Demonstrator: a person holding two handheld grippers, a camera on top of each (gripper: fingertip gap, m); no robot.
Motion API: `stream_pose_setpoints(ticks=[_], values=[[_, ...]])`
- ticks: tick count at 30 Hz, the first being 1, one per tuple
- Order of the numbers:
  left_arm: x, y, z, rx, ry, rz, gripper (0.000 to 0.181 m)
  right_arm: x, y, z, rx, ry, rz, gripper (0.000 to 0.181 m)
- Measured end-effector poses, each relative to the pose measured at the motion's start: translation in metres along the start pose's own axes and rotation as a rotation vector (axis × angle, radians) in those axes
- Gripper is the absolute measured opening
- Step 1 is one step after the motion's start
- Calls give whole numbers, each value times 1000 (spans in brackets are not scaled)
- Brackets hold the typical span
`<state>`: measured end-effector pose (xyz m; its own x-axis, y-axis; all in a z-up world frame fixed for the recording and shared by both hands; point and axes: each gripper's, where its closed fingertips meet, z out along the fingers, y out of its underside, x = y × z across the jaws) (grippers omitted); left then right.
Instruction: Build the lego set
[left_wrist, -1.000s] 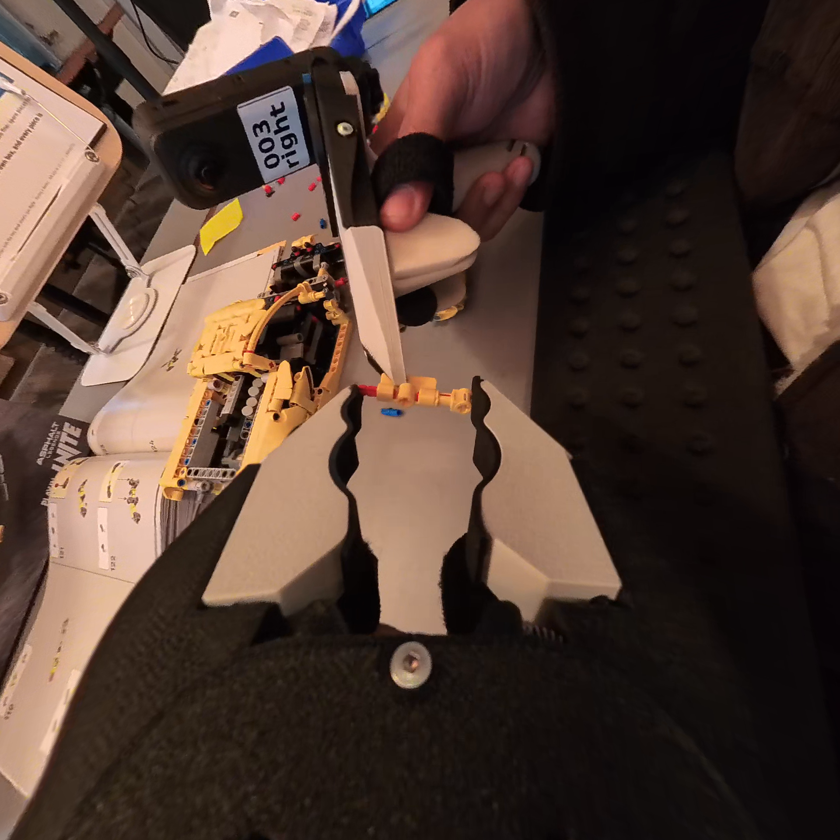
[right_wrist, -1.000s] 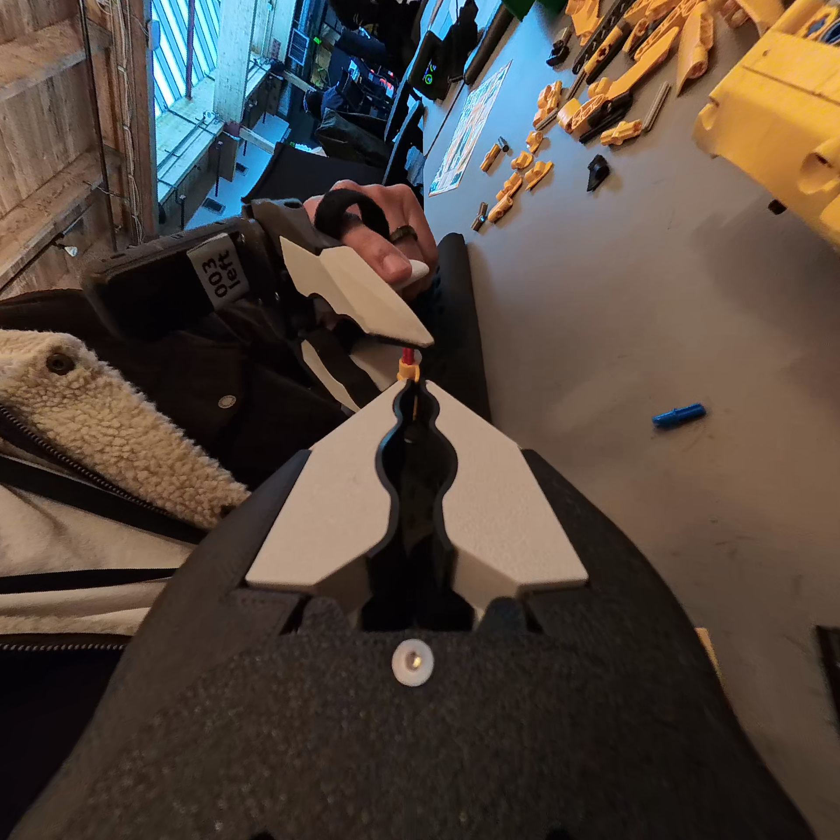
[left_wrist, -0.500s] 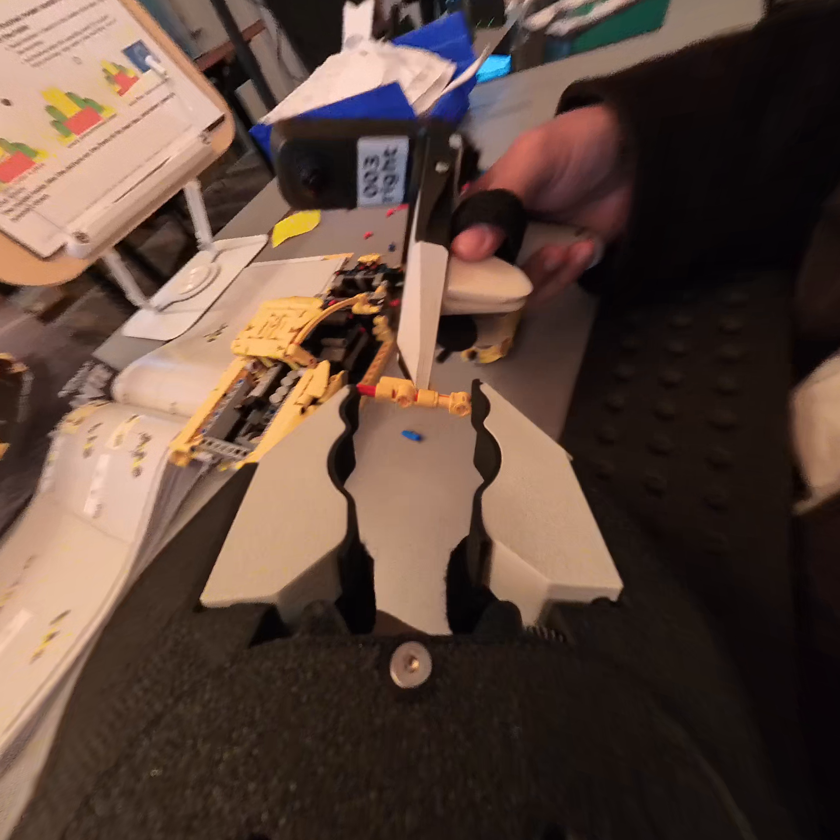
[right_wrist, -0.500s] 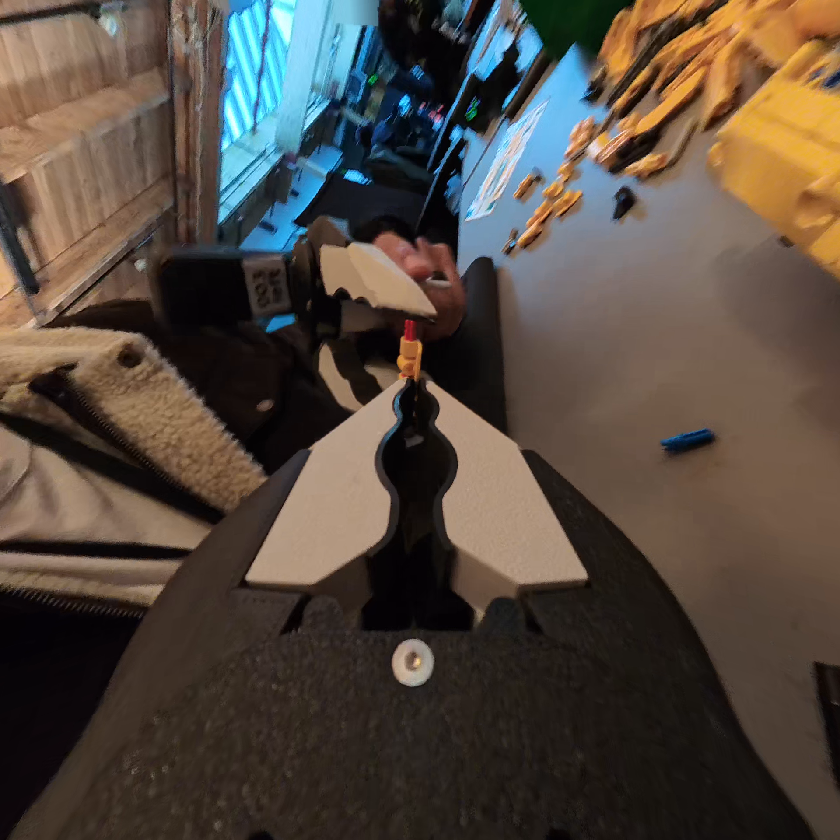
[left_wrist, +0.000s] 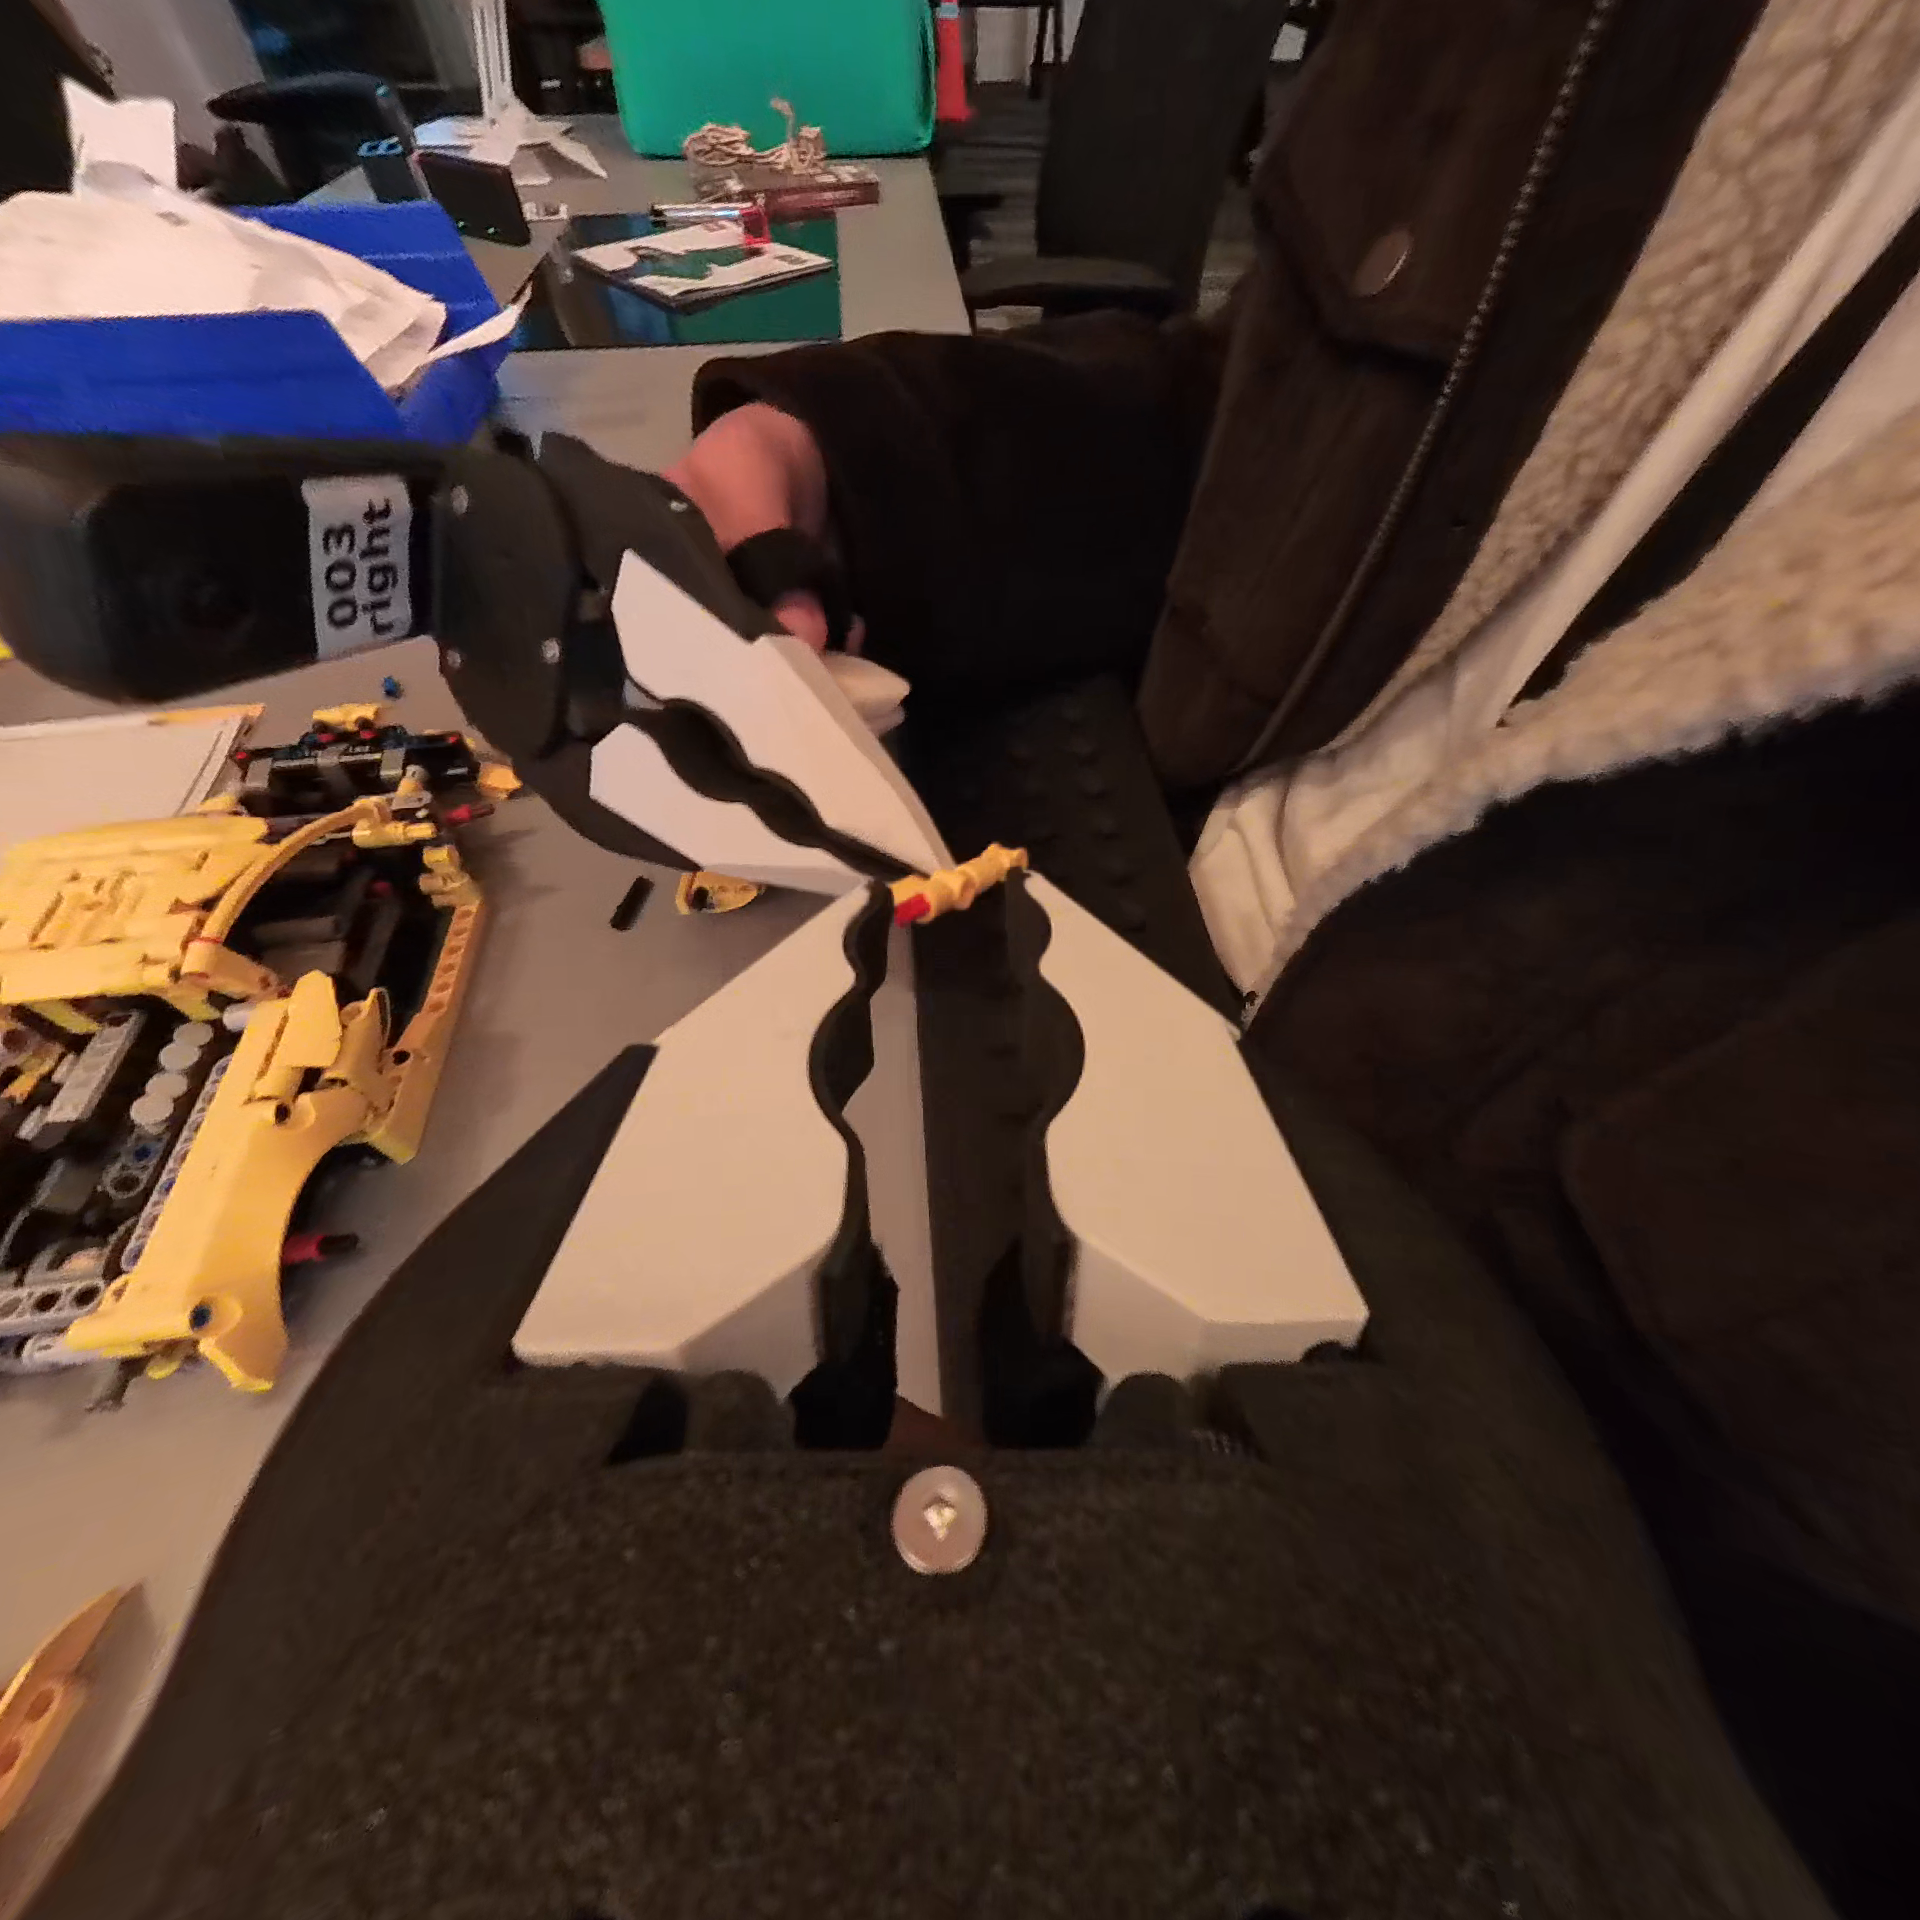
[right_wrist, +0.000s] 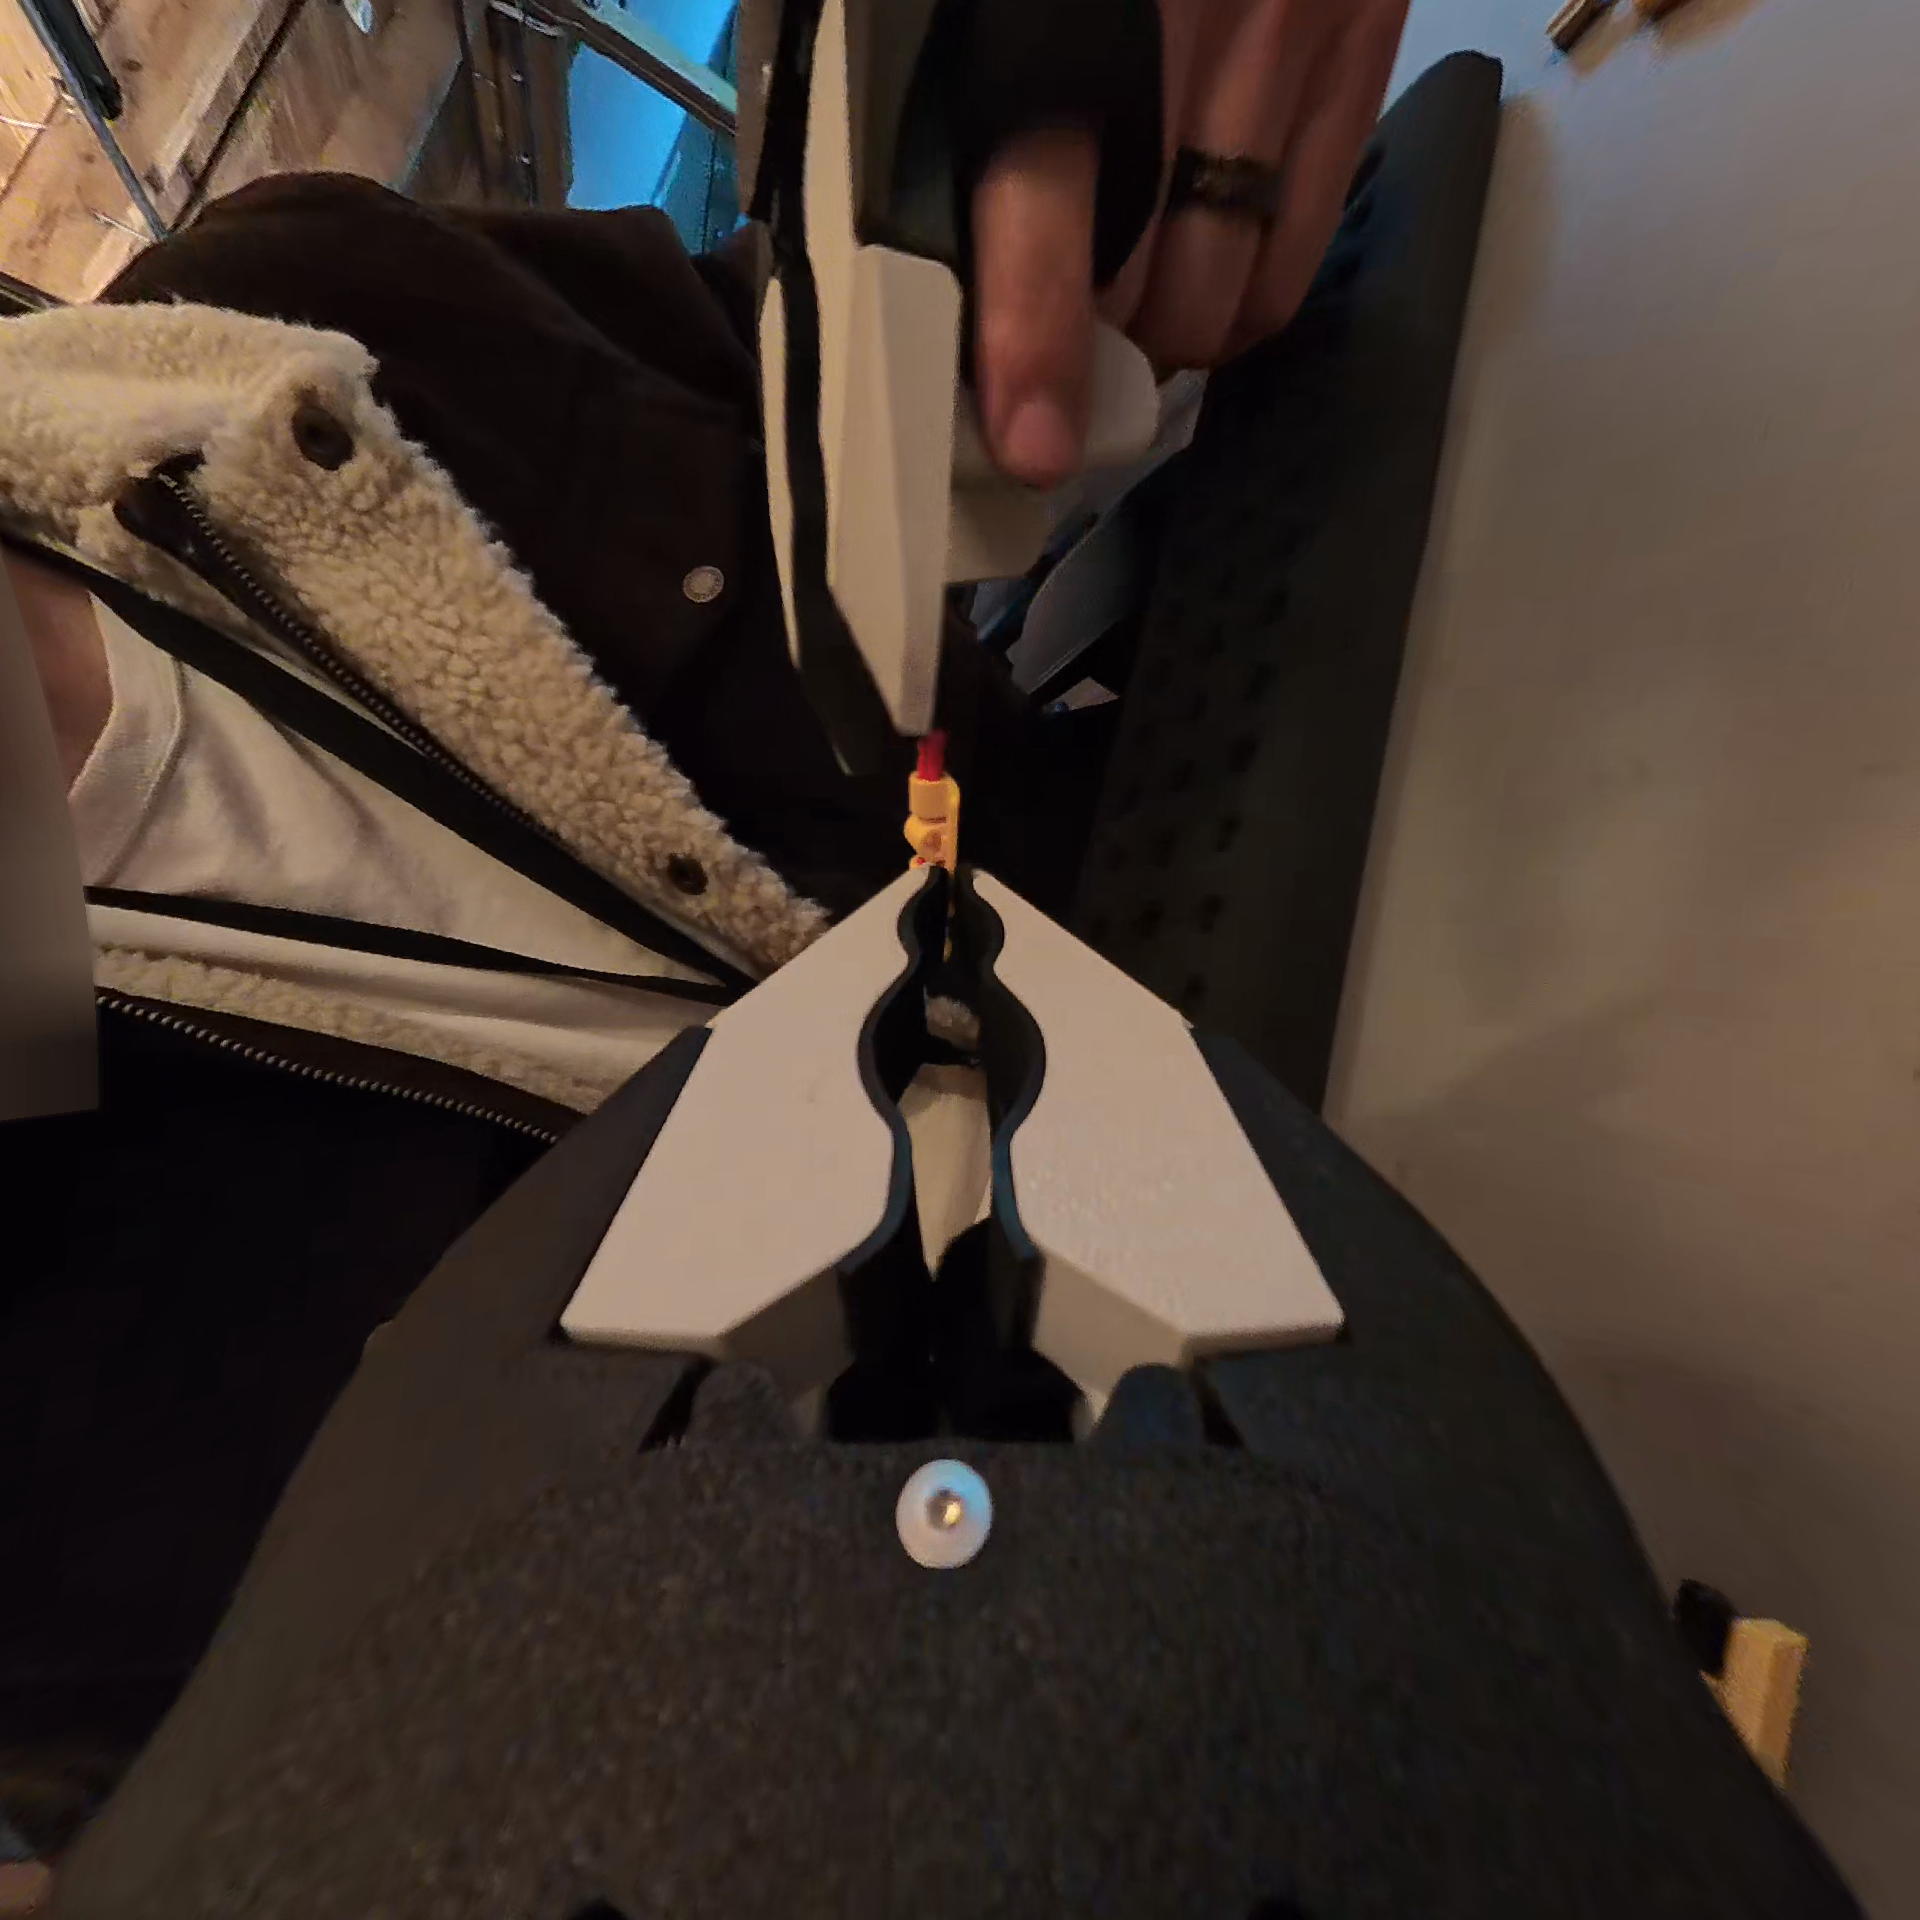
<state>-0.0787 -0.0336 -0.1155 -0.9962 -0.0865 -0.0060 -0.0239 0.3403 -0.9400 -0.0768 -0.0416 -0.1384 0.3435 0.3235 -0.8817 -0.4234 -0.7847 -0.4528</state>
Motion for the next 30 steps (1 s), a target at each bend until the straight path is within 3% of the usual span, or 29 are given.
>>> stream_pose_setpoints(ticks=[8,14,18,20,22,26,28,30], values=[[13,15,15,-106,89,15,22,3,11,9,-86,-22,16,0],[13,14,19,-103,105,37,9,0,14,9,-94,-66,5,0],[5,16,20,-128,22,61,6,7,9,2,-25,-84,58,0],[-6,12,17,-74,-43,18,6,7,-1,-6,53,-68,26,0],[-19,9,11,-6,-107,-40,6,10,-13,-17,136,-1,-31,1],[-43,7,-1,134,-184,-237,6,16,-34,-41,290,217,-213,24],[-55,11,-6,194,-199,-372,6,16,-41,-44,312,421,-488,36],[-58,15,-7,230,-163,-489,6,16,-46,-39,286,634,-753,36]])
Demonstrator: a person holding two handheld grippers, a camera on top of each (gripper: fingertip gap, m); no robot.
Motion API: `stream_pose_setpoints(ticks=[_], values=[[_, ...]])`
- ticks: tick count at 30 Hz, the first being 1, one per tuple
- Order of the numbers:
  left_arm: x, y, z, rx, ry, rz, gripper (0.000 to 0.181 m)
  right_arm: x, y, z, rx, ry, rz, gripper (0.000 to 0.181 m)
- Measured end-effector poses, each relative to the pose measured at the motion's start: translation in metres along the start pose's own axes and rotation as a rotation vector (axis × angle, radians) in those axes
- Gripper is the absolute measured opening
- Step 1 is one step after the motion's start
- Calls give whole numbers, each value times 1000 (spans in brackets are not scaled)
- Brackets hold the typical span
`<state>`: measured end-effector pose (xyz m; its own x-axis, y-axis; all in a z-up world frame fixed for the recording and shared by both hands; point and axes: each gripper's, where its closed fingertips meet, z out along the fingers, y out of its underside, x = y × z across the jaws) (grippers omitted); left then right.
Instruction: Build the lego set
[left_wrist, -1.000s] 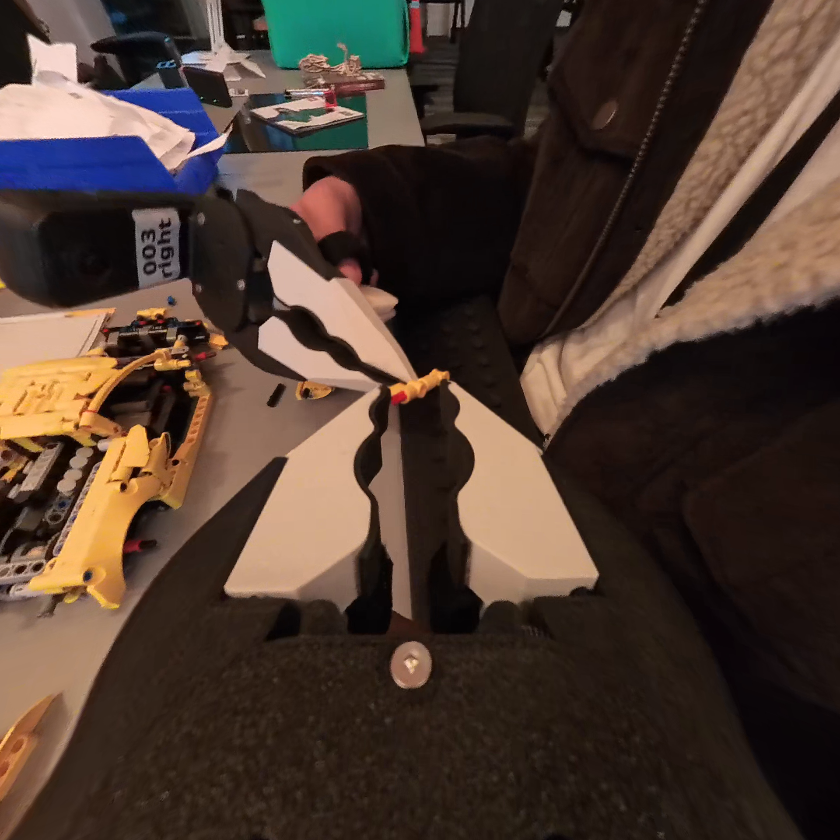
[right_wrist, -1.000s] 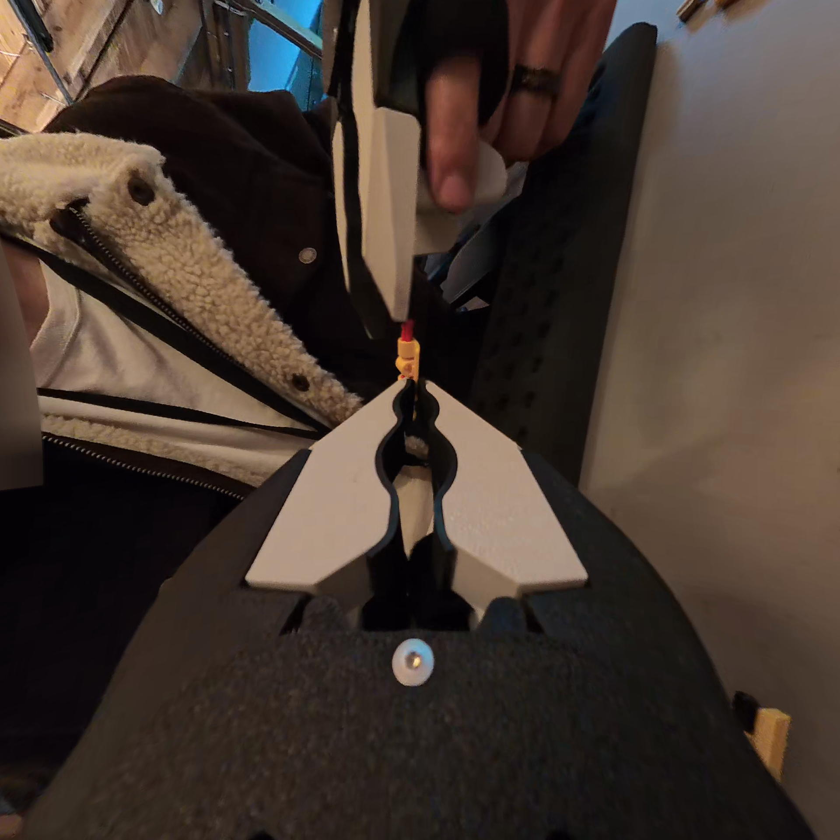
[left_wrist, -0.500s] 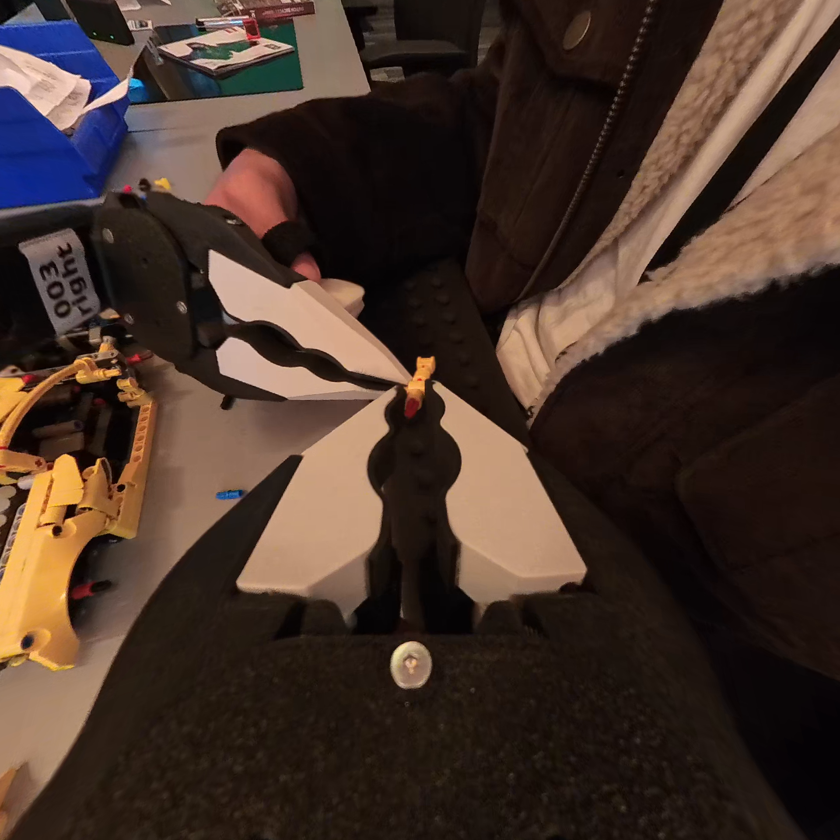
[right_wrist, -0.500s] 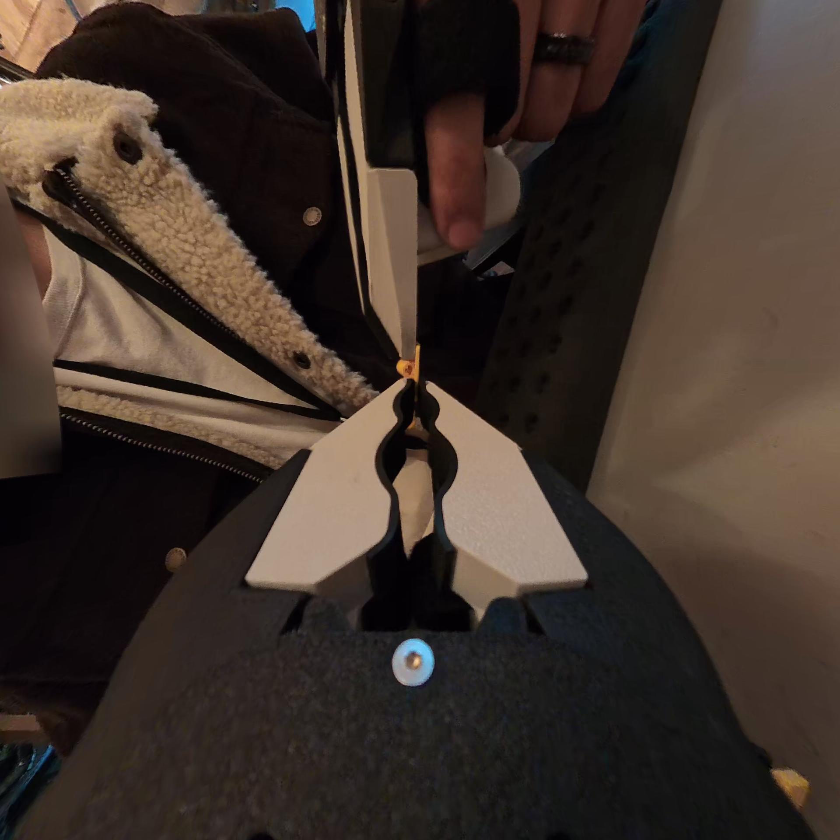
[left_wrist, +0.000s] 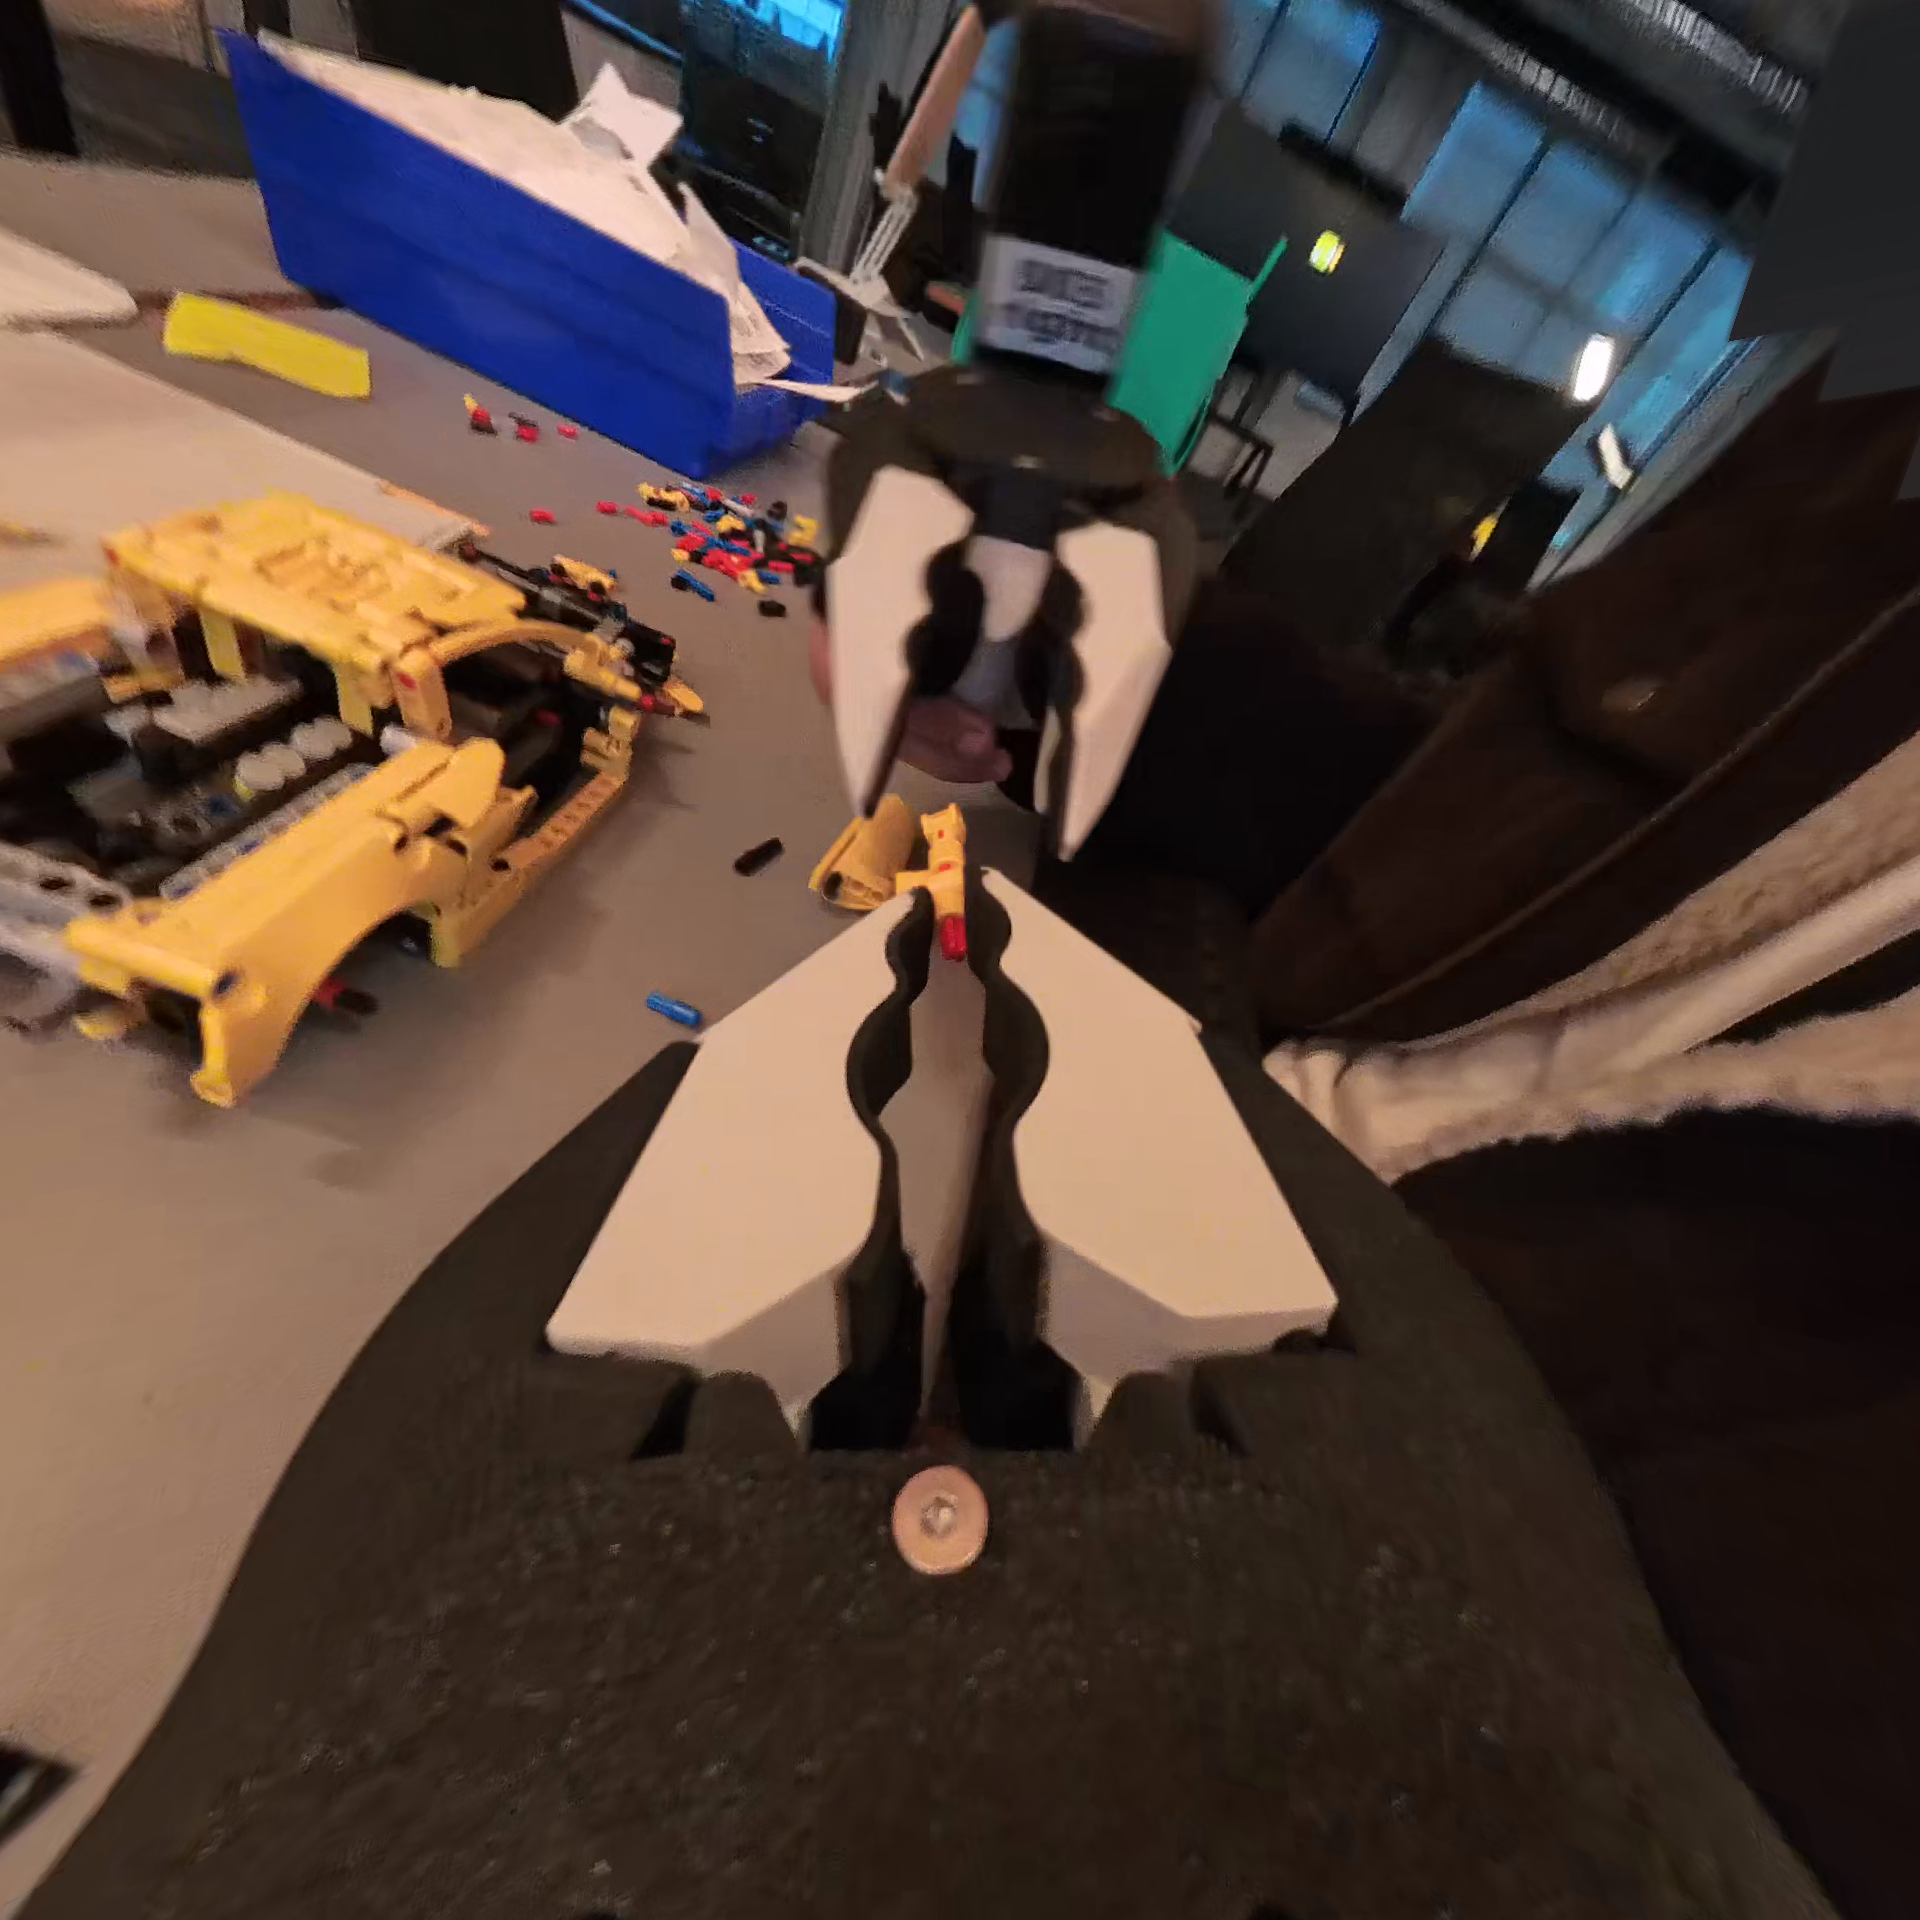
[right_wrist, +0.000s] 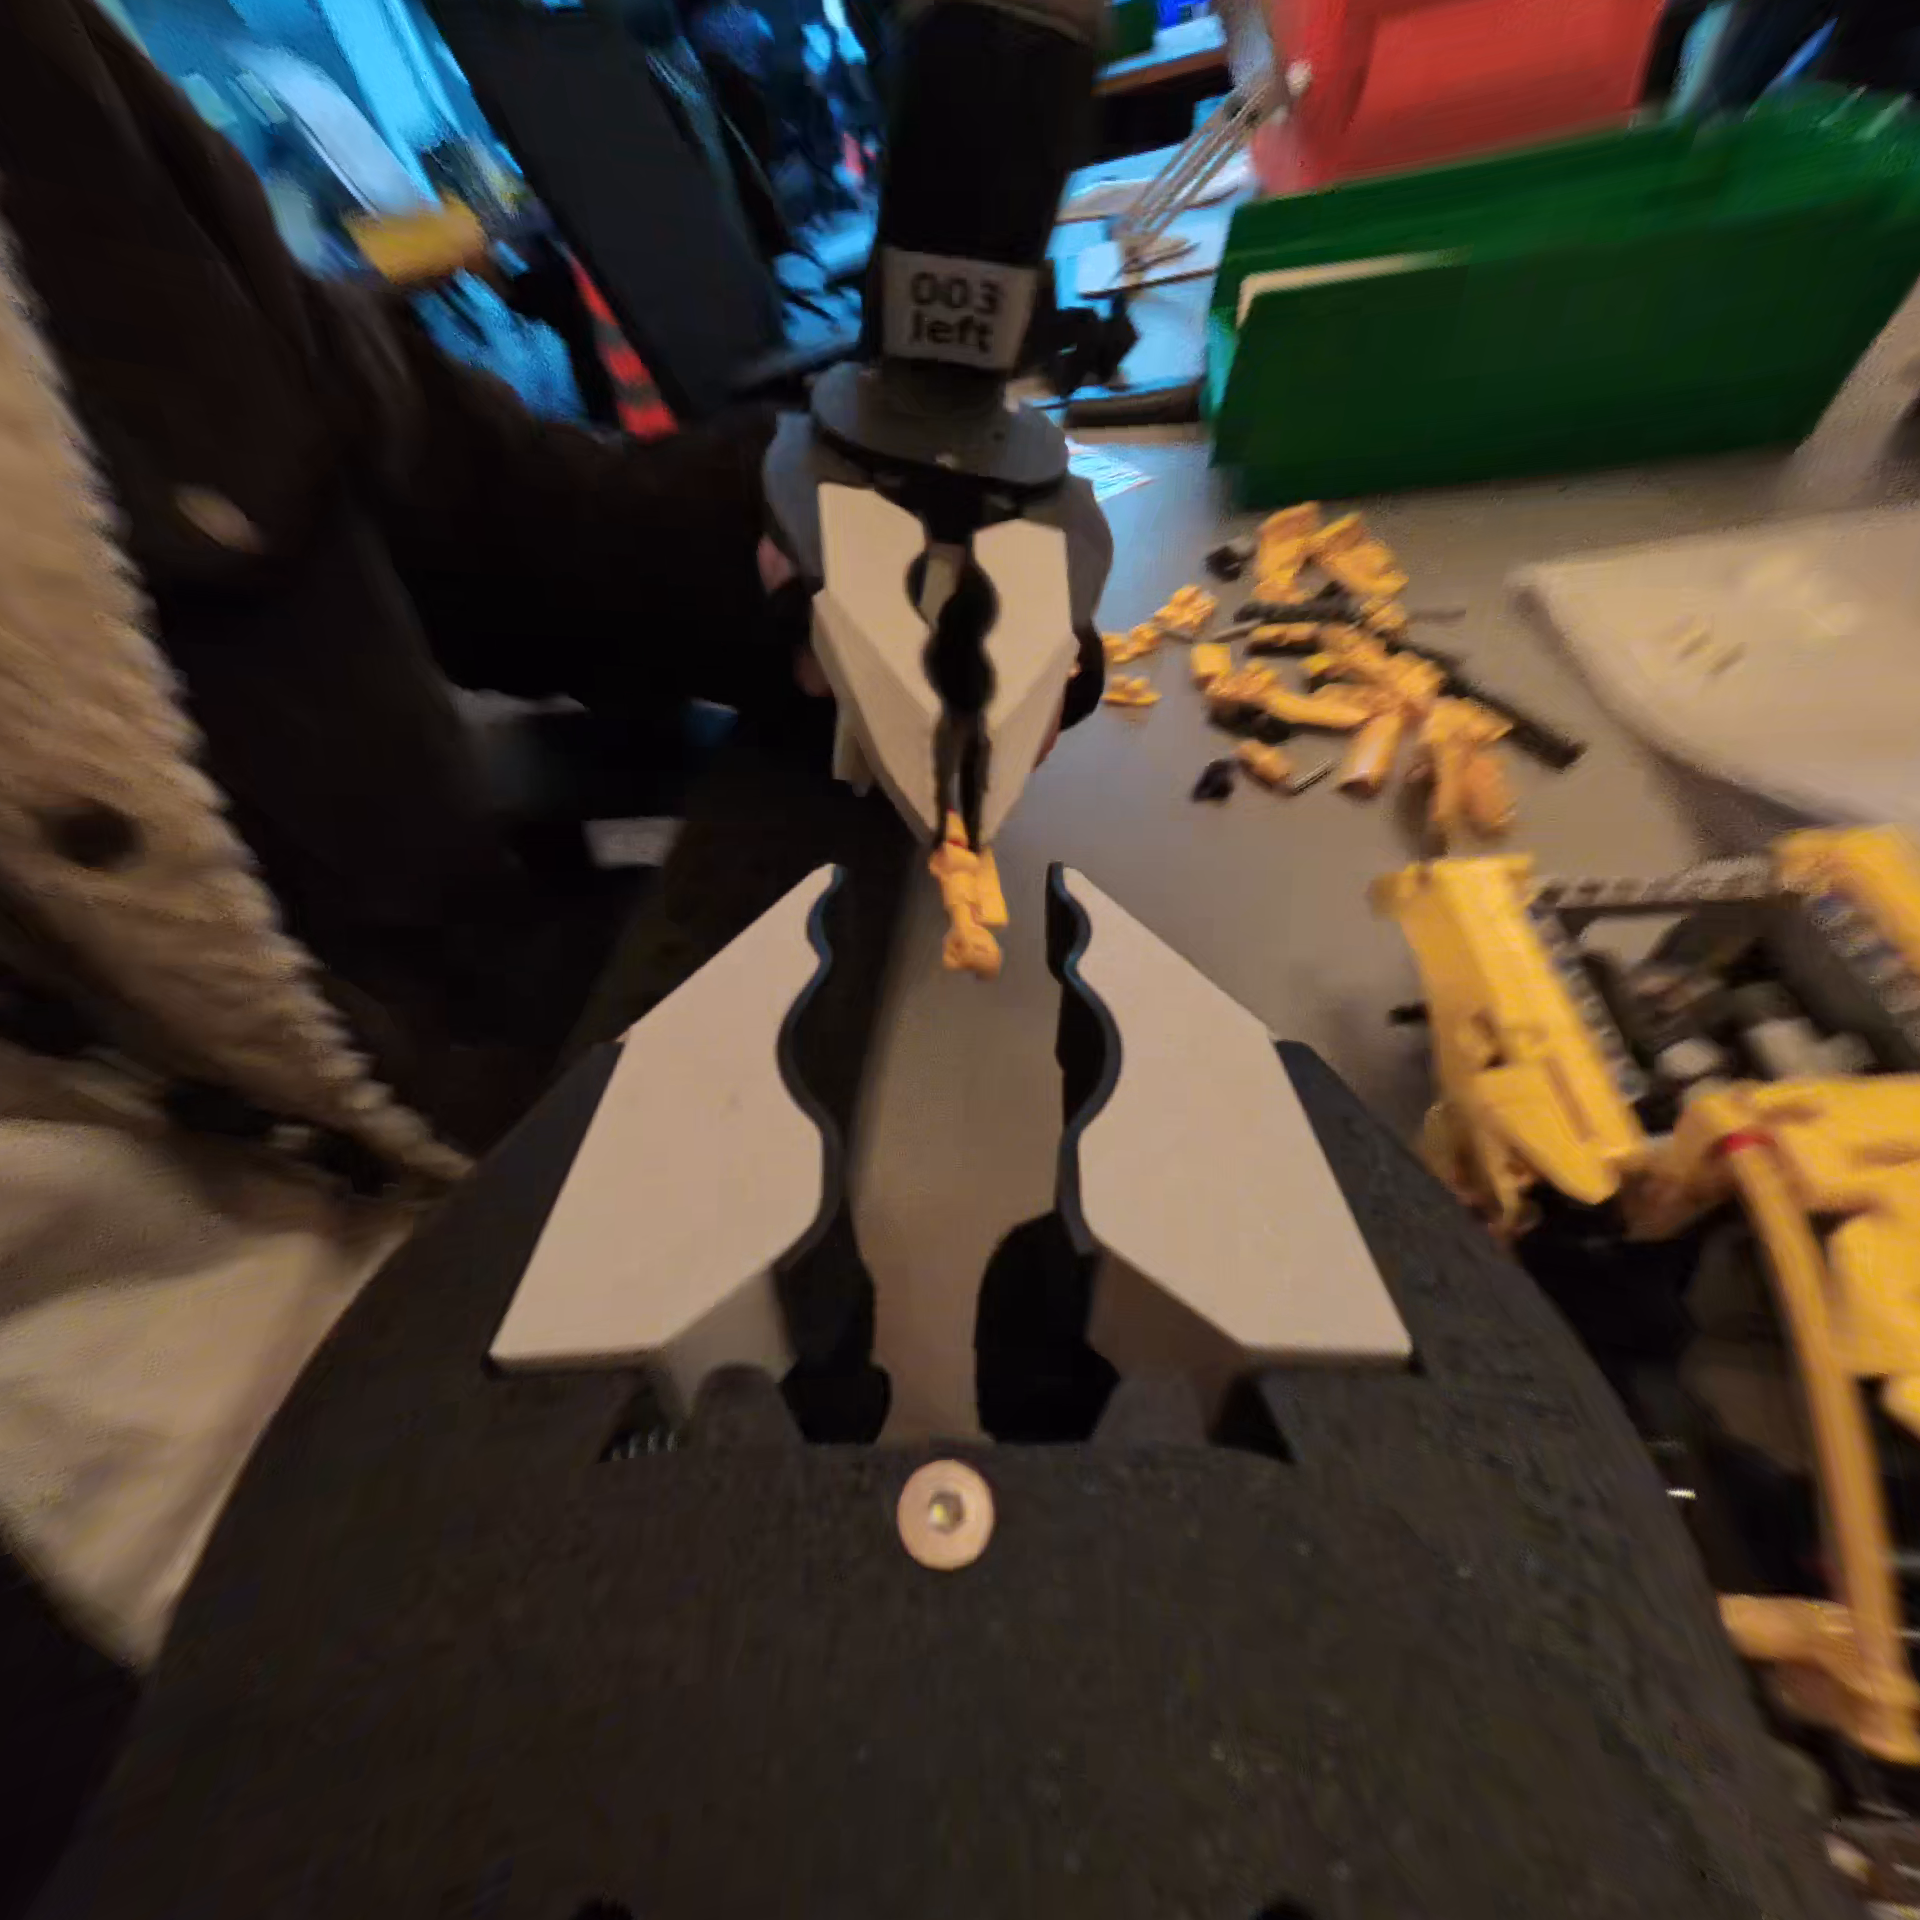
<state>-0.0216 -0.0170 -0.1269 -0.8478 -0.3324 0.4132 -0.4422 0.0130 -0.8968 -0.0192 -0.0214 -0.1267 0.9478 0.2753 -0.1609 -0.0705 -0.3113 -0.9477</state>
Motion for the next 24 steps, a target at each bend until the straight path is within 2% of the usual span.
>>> stream_pose_setpoints(ticks=[3,5,8,11,13,15,17,19,22,24], values=[[1,-1,-2,22,80,-171,5,-3,-3,8,-19,144,-237,31],[2,-6,-5,55,134,-261,5,-1,-3,8,-12,209,-330,23],[3,-10,-7,83,177,-315,5,-2,-8,7,34,230,-382,19],[8,-10,-6,75,187,-298,5,-2,-7,7,22,233,-411,7],[11,-12,-7,87,178,-238,5,-5,-9,7,45,215,-387,6],[15,-16,-8,114,127,-72,7,-7,-11,6,83,171,-323,6],[18,-17,-7,119,48,113,30,-5,-14,2,144,144,-257,6],[16,-13,-5,88,-40,262,36,-11,-16,0,172,73,-183,6],[20,-10,-2,89,-60,364,34,-15,-16,3,194,-3,-102,6],[22,-10,-4,107,-56,394,16,-16,-13,6,183,-33,-58,6]])
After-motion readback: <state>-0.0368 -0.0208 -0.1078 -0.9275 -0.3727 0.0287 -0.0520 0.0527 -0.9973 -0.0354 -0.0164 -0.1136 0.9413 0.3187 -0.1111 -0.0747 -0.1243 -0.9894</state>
